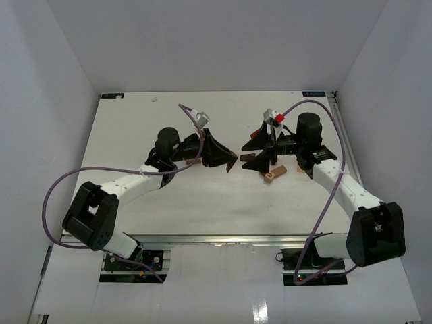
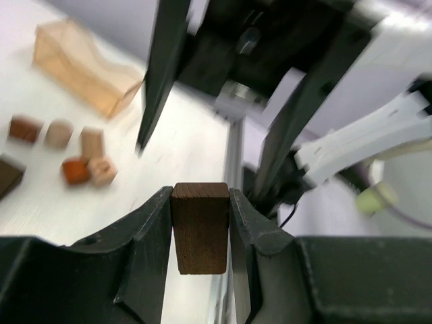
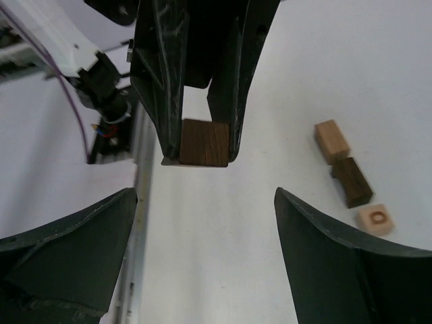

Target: Build the wood block tower

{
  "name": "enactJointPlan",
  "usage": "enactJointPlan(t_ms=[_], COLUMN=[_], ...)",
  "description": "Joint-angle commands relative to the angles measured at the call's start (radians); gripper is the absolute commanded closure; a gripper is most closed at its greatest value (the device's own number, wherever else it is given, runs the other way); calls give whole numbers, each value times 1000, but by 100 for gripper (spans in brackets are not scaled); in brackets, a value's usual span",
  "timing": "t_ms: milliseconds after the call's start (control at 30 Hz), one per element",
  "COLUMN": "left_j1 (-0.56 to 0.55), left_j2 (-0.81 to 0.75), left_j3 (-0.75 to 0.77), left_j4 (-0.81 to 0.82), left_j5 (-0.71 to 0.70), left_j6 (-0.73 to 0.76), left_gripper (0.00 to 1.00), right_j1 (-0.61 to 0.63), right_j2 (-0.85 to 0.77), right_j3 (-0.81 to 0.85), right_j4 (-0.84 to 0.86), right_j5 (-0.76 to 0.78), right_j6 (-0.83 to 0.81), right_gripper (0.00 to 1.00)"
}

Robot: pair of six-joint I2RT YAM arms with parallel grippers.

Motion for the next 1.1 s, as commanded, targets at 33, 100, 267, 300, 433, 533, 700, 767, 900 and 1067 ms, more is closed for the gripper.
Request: enactJointPlan(t_ms=[33,100,267,300,433,533,700,767,900,1067], left_j1=[-2,-3,-22,-27,-71,-108,-129,-137,-152,-169], left_j2=[-115,-106,-85,-62,53,135,226,246,258,272], left_j3=[43,73,53,50,79,106,138,145,151,144], left_j4=[-639,-822,-913,-910,-925,-930,-927,-919,-906,-889], left_j5=[-29,-103,-226,-239,-284,-336,-373,-386,-422,-488], left_j6=[483,613,773,799,882,948,1015,1038,1075,1098], left_gripper=[98,99,100,100,100,100,100,100,99,90], right_j1=[-25,-36,-67,-76,-112,-116,-131,-137,-149,-158], right_j2=[-170,-214,-231,-231,-246,-268,-292,-293,-294,-293], right_j3=[13,-34,-82,-82,-98,-115,-136,-138,-140,-143], right_j4=[-380,-380,-380,-379,-376,-377,-376,-376,-376,-377], right_j5=[102,108,140,141,113,101,78,69,55,50], right_j6=[-495,-553,-604,-602,-598,-601,-601,-599,-595,-594], right_gripper=[9,9,9,9,9,8,8,8,7,7])
